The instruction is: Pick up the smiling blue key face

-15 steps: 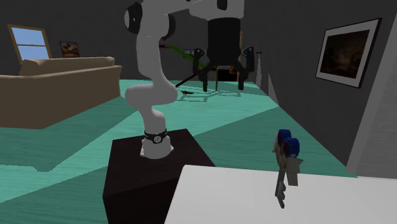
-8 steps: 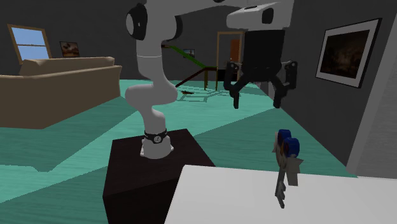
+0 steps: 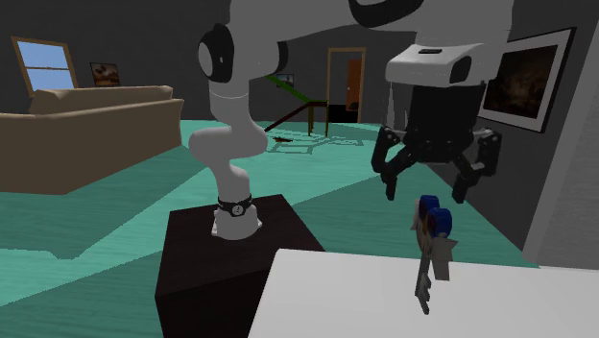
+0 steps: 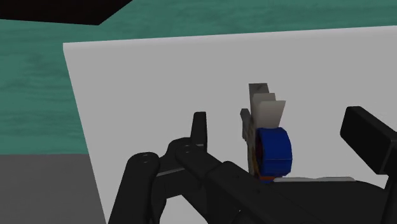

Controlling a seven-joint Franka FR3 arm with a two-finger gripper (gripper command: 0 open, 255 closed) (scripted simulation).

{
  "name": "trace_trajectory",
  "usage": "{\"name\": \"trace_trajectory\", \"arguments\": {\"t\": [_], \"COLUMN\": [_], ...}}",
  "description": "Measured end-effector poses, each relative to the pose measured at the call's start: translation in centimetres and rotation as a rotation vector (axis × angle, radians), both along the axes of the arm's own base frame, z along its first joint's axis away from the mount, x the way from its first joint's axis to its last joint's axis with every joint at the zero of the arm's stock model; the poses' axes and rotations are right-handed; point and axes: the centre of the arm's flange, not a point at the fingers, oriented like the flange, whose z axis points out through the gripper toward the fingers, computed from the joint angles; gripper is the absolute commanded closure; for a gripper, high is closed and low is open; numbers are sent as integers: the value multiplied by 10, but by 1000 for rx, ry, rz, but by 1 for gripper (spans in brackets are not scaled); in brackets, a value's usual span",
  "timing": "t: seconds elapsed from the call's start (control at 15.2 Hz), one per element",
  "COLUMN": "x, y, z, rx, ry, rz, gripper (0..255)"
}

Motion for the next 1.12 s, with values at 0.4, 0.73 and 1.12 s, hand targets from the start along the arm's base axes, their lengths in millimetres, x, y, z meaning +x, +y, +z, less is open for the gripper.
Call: {"name": "trace_trajectory", "arguments": {"t": [0.4,0.73,1.12], "x": [1,2,2], "y": [0,1,1], "z": [-28,-30,-28], "rx": [0,0,0], "ry": [1,1,1], "rz": [-2,-2,-2], "gripper": [255,255,255]}}
